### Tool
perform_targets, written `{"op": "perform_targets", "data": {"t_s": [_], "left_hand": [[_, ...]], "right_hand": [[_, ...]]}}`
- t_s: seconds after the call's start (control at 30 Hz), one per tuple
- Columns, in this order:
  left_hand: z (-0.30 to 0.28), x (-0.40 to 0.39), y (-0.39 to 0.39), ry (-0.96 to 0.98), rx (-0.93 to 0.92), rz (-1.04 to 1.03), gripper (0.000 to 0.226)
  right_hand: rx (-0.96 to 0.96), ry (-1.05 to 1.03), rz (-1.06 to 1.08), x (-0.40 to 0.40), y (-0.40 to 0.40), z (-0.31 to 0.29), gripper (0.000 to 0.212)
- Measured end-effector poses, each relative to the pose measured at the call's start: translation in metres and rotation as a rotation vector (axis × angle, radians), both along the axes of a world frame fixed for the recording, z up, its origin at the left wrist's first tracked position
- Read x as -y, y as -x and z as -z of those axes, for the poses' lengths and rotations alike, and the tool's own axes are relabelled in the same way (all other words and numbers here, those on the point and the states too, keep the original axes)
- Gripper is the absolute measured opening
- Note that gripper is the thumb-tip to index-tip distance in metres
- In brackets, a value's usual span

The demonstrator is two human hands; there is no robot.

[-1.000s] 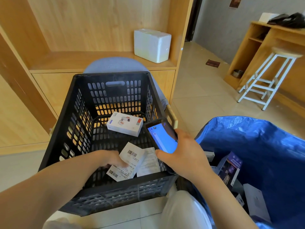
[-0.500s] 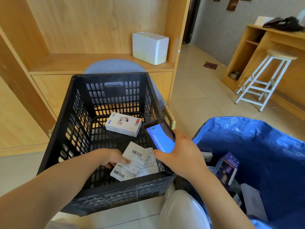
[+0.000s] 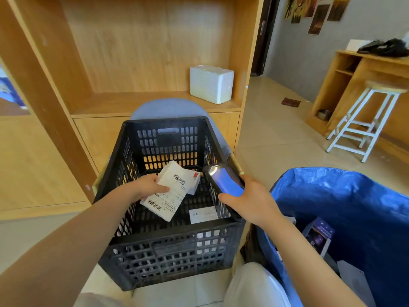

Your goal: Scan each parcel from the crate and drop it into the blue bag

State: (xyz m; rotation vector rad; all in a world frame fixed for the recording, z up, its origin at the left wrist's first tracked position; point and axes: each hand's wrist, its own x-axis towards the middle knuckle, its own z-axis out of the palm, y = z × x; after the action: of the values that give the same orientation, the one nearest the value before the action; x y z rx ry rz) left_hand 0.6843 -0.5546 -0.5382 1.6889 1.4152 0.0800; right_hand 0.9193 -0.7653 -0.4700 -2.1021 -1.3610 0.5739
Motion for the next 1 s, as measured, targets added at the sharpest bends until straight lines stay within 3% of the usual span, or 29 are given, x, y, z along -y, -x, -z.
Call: {"op": "perform_targets", "data": {"t_s": [0.23, 0.4, 1.0], "left_hand": [[-0.037, 0.036, 0.005, -0.33, 0.237, -0.197, 0.037], [-0.053, 0.053, 0.005, -0.491, 0.291, -0.245, 0.039], [-0.072, 0.077, 0.006, -0.545, 0.24, -0.246, 0.044]], "right_hand": [[-0.182, -0.003, -0.067, 0.024, 0.003, -0.012, 0.04], [-0.257, -0.021, -0.123, 0.043, 0.009, -0.024, 0.035], [-0.284, 0.002, -0.167, 0.065, 0.011, -0.024, 0.044]]}}
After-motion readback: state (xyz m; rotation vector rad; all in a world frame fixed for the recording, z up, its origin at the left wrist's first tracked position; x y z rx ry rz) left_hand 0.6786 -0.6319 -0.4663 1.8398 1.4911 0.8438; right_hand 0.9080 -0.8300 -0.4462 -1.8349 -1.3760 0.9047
